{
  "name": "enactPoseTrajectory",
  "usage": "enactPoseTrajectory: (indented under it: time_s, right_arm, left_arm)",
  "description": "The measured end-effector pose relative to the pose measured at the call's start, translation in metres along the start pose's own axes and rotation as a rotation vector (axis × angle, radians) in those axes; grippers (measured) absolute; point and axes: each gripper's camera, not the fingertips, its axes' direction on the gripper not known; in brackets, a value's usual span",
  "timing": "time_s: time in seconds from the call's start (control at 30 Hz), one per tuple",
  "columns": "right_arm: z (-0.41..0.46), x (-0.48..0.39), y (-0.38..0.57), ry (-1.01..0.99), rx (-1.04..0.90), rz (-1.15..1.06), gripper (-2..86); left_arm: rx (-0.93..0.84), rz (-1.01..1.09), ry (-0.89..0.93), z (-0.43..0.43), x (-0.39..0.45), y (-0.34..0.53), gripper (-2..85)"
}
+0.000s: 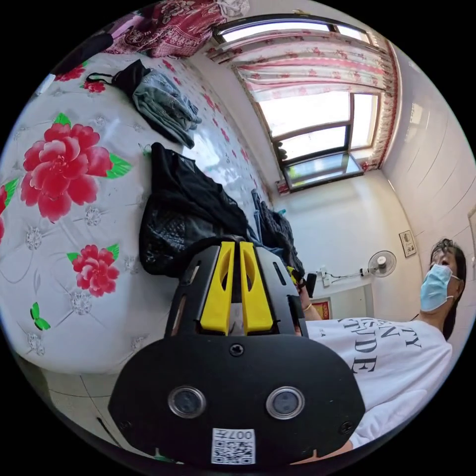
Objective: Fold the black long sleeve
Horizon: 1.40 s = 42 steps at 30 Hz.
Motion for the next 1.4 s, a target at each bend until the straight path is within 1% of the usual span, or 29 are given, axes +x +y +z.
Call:
enactPoseTrajectory:
  time_s: [0.07, 0.13, 0.2, 0.23, 0.33, 0.37, 0.43, 0.47, 0.53, 0.6, 0.63, 0.7, 0.73, 0.8, 0.9, 0.93, 1.1, 1.2, 1.23, 1.33, 1.4]
  right_arm:
    - [-0.015, 0.009, 0.008, -0.036, -0.005, 0.023, -0.1]
    - [-0.025, 0.017, 0.02, -0.081, -0.045, 0.029, -0.1]
    - [-0.034, 0.027, 0.029, -0.157, -0.125, 0.027, 0.0]
    - [-0.036, 0.03, 0.03, -0.168, -0.142, 0.029, 0.0]
    - [-0.042, 0.046, 0.014, -0.181, -0.208, 0.035, 0.1]
    - [-0.04, 0.051, -0.002, -0.187, -0.223, 0.035, 0.1]
    - [-0.034, 0.057, -0.033, -0.189, -0.217, 0.022, 0.2]
    - [-0.029, 0.062, -0.059, -0.186, -0.178, 0.027, 0.4]
    - [-0.02, 0.075, -0.097, -0.17, -0.068, 0.081, 0.8]
    - [0.006, 0.095, -0.138, -0.107, 0.039, 0.169, 1.8]
    - [0.013, 0.1, -0.145, -0.078, 0.049, 0.178, 2.1]
    - [0.04, 0.118, -0.156, 0.088, 0.042, 0.235, 3.1]
    - [0.046, 0.122, -0.155, 0.122, 0.034, 0.235, 3.3]
    - [0.055, 0.133, -0.137, 0.235, 0.014, 0.222, 4.0]
    - [0.043, 0.151, -0.093, 0.305, 0.047, 0.265, 5.1]
    - [0.038, 0.155, -0.083, 0.303, 0.055, 0.282, 5.3]
    - [0.0, 0.178, -0.002, 0.295, 0.12, 0.443, 7.8]
    - [0.017, 0.189, 0.018, 0.237, 0.053, 0.5, 8.6]
    - [0.024, 0.19, 0.02, 0.219, 0.031, 0.507, 8.7]
    - [0.037, 0.191, 0.013, 0.198, 0.088, 0.493, 8.1]
    - [0.046, 0.205, -0.004, 0.156, 0.102, 0.557, 6.8]
  left_arm:
    - [-0.026, 0.015, 0.015, -0.005, 0.0, 0.01, -0.7]
    - [-0.16, 0.066, 0.03, -0.005, 0.0, 0.028, -0.7]
    - [-0.258, 0.083, 0.054, -0.005, -0.004, 0.037, -0.7]
    - [-0.314, 0.08, 0.077, -0.005, -0.009, 0.038, -0.7]
    - [-0.368, 0.058, 0.137, 0.003, -0.021, 0.014, -0.6]
    - [-0.36, 0.06, 0.144, 0.005, -0.022, 0.004, -0.5]
    - [-0.266, 0.061, 0.158, 0.018, -0.029, -0.048, -0.1]
    - [-0.223, 0.047, 0.142, 0.021, -0.032, -0.062, 0.1]
    - [0.024, -0.112, 0.002, 0.036, -0.051, -0.11, 2.6]
    - [0.213, -0.247, -0.097, 0.049, -0.071, -0.125, 6.4]
    - [0.245, -0.356, -0.174, 0.061, -0.086, -0.129, 8.4]
    - [0.226, -0.44, -0.249, 0.078, -0.1, -0.128, 9.0]
    - [0.2, -0.428, -0.286, 0.086, -0.101, -0.126, 9.1]
    - [0.136, -0.365, -0.365, 0.096, -0.097, -0.12, 9.3]
    - [0.037, -0.251, -0.493, 0.103, -0.085, -0.096, 9.6]
    - [0.012, -0.22, -0.523, 0.104, -0.08, -0.085, 9.7]
    - [-0.041, -0.152, -0.555, 0.117, -0.064, -0.049, 10.7]
    - [-0.102, -0.168, -0.606, 0.139, -0.069, -0.036, 10.9]
    - [-0.092, -0.179, -0.611, 0.144, -0.071, -0.032, 10.8]
    - [-0.073, -0.179, -0.618, 0.146, -0.072, -0.028, 9.1]
    - [-0.082, -0.177, -0.616, 0.146, -0.073, -0.027, 8.7]
